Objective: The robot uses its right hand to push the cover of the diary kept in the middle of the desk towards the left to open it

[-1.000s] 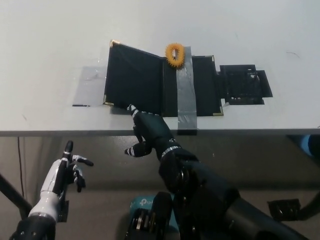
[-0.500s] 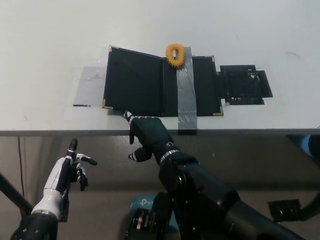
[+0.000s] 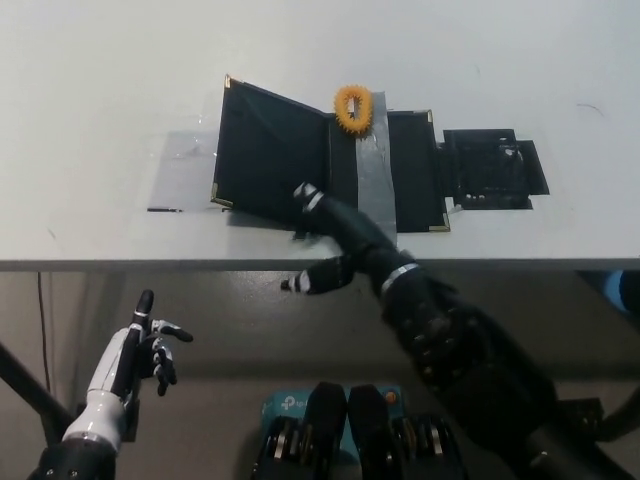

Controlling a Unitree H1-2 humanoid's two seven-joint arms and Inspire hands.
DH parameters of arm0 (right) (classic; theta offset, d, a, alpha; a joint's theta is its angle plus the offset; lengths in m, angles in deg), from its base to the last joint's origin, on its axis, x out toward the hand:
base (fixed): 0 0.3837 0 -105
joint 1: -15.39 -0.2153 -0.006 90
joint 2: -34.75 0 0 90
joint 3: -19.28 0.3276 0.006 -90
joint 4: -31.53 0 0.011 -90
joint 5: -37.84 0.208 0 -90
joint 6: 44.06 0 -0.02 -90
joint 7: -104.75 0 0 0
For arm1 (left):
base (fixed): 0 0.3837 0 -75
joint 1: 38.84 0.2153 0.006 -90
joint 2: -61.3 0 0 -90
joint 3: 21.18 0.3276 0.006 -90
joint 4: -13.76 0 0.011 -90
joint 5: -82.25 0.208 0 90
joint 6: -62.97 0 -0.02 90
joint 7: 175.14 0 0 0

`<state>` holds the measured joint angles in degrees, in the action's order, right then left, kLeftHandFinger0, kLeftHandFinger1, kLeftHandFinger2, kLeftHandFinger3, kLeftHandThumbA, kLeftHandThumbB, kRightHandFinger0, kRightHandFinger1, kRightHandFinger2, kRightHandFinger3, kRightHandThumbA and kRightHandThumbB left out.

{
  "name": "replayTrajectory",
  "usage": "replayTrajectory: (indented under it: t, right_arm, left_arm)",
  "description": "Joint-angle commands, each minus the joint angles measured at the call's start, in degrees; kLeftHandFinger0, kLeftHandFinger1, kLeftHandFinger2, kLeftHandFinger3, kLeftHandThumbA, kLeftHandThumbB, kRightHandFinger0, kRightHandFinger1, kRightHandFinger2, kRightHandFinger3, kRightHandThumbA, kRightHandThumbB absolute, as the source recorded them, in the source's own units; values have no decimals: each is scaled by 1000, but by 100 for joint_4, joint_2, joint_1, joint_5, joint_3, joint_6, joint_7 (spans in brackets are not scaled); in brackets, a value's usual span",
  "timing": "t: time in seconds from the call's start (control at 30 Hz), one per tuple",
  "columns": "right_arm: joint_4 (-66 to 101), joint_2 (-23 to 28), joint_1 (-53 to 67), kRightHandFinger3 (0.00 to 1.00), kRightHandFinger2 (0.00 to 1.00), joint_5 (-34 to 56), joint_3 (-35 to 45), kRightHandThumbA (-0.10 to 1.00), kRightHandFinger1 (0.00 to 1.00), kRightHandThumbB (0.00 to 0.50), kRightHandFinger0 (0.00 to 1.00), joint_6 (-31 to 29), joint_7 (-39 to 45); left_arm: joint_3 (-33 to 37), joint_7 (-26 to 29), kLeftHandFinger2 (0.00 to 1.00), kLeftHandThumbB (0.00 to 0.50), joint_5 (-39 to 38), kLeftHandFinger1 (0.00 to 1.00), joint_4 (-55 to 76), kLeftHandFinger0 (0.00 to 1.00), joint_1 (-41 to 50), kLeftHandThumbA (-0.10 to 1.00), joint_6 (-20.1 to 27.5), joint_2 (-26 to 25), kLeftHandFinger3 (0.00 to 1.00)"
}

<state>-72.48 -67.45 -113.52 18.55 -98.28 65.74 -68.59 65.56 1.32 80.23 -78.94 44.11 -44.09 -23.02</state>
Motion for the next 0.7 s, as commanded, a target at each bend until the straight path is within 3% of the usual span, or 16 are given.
replayTrajectory:
  t: [0.0, 0.03, 0.13, 0.2, 0.37, 0.47, 0.5, 0.57, 0.67]
  right_arm:
    - [1730, 351, 18, 1000, 1000, 2524, 1111, 1000, 1000, 222, 1000, 713, 1023]
    - [1983, 518, 76, 1000, 1000, 3257, 1129, 1000, 1000, 198, 1000, 713, 588]
    - [2771, 947, 265, 1000, 1000, 4638, 1262, 1000, 1000, 211, 1000, 713, -370]
    - [3267, 1122, 631, 1000, 1000, 5309, 1823, 1000, 1000, 237, 954, 713, -652]
    - [3539, 1205, 1243, 1000, 1000, 5666, 2893, 1000, 1000, 220, 937, 713, -651]
    - [3375, 927, 1746, 1000, 1000, 5487, 4087, 1000, 1000, 148, 962, 713, -289]
    - [3242, 825, 1905, 1000, 1000, 5482, 4473, 1000, 1000, 138, 969, 658, -151]
    - [3129, 750, 2209, 1000, 924, 5338, 4778, 1000, 896, 179, 808, 424, -345]
    - [2886, 756, 2578, 928, 808, 5013, 5029, 1000, 776, 175, 685, -38, -303]
  left_arm:
    - [-117, 59, 129, 387, -70, 169, 109, 117, -42, 1000, 210, 29, 362]
    - [-113, 58, 122, 386, -61, 163, 100, 111, -51, 1000, 206, 22, 359]
    - [-131, 63, 142, 442, -64, 177, 36, 134, -94, 1000, 210, 1, 381]
    - [-172, 92, 134, 439, -91, 164, 11, 109, -104, 1000, 239, 21, 374]
    - [-260, 137, 134, 426, -158, 160, -18, 97, -67, 1000, 295, 52, 349]
    - [-309, 218, 137, 429, -144, 163, 73, 85, 2, 1000, 214, 89, 331]
    - [-310, 219, 140, 404, -141, 163, 77, 87, 21, 1000, 227, 87, 328]
    - [-338, 224, 154, 402, -162, 175, 98, 108, 70, 1000, 201, 92, 340]
    - [-354, 271, 150, 419, -121, 171, 95, 114, 92, 1000, 168, 98, 354]
